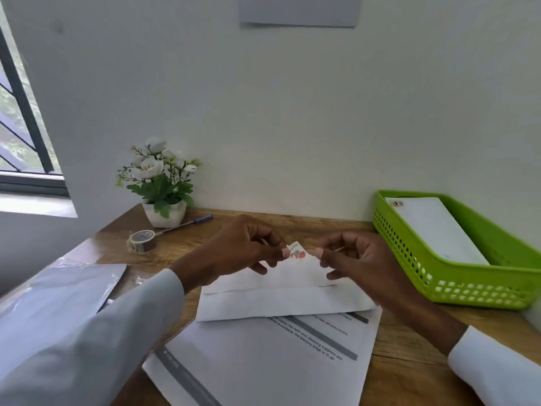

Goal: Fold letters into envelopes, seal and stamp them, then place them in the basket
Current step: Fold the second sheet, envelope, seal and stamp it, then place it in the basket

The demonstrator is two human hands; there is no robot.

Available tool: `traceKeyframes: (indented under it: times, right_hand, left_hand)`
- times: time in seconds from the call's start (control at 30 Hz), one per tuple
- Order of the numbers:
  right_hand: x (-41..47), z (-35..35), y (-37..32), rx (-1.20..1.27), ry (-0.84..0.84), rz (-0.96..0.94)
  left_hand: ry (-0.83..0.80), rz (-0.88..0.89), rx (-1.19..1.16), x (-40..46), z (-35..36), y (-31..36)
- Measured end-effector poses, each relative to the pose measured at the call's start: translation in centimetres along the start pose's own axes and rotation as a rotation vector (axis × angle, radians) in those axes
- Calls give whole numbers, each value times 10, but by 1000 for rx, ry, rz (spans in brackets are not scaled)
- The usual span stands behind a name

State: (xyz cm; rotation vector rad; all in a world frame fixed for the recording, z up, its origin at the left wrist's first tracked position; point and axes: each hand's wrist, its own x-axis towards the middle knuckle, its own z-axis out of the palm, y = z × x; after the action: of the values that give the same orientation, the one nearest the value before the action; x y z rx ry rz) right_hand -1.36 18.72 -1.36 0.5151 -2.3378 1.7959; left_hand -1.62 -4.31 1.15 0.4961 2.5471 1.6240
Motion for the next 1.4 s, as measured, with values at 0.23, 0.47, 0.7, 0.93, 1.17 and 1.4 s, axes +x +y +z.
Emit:
traceKeyframes:
  times: [0.23, 0.47, 0.7, 0.93, 1.17, 1.4]
  right_hand:
    - [-2, -5, -3, 353, -134, 265]
    - [-1, -4, 3, 330, -43, 270]
    - [-1, 1, 6, 152, -56, 230]
    - [6, -7, 6, 218, 10, 195]
    - [4, -2, 12, 385, 26, 297]
    - [5, -1, 10, 518, 29, 345]
  left_hand:
    - [-9, 43, -11, 12, 10, 5]
    - [23, 16, 20, 14, 25, -4]
    - [120, 78, 63, 21, 33, -4]
    - [93, 39, 42, 23, 36, -13]
    - [65, 11, -81, 22, 42, -15]
    - [71, 4, -157, 24, 44, -18]
